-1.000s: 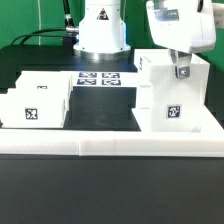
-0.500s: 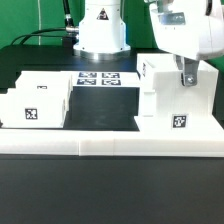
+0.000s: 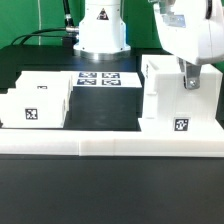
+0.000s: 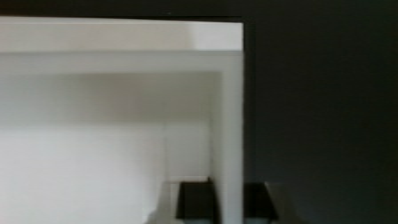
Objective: Assemble drawer
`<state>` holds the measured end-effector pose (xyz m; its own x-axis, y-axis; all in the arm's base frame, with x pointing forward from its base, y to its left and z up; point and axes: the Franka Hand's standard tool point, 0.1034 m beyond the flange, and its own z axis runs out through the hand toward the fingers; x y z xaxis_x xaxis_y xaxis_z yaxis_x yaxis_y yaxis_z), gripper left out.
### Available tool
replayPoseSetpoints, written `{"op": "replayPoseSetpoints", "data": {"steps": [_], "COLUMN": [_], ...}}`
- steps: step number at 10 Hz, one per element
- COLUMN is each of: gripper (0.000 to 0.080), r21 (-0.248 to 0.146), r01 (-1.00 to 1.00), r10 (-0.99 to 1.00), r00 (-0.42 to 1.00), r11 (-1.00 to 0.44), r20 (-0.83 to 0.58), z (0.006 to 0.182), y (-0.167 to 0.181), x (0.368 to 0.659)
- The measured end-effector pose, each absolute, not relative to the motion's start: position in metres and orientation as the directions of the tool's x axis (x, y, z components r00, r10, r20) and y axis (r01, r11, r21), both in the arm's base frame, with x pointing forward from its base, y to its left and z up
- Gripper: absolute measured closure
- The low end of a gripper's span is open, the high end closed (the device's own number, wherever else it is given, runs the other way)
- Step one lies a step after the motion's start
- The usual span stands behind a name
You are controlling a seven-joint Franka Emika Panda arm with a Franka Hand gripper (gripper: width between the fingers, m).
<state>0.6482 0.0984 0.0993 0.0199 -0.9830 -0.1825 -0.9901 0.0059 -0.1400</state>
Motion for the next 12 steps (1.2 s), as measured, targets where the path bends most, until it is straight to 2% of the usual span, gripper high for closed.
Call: {"op": "replayPoseSetpoints", "data": {"steps": [2, 4, 5, 6, 7, 10, 11, 12], "gripper": [0.0754, 0.0402, 0.0402, 0.0216, 0.0171, 0.0154, 0.0154, 0.0151], "r21": [-0.142, -0.149, -0.154, -0.158, -0.160, -0.163, -0.168, -0.184], "r01": [-0.990, -0.989, -0.988, -0.987, -0.987, -0.986, -0.984, -0.968], "r10": [-0.983, -0.983, -0.983, -0.983, -0.983, -0.983, -0.981, -0.966], "r00": [0.027, 0.037, 0.043, 0.046, 0.049, 0.062, 0.089, 0.203], "r11": [-0.001, -0.010, -0.015, -0.018, -0.021, -0.033, -0.060, -0.173], "r20": [-0.181, -0.180, -0.178, -0.177, -0.177, -0.175, -0.171, -0.158], "z": [0.099, 0.101, 0.102, 0.102, 0.103, 0.103, 0.104, 0.112], "y": [0.099, 0.099, 0.100, 0.100, 0.100, 0.101, 0.101, 0.099], "x": [0.648, 0.649, 0.650, 0.651, 0.651, 0.651, 0.650, 0.639]}}
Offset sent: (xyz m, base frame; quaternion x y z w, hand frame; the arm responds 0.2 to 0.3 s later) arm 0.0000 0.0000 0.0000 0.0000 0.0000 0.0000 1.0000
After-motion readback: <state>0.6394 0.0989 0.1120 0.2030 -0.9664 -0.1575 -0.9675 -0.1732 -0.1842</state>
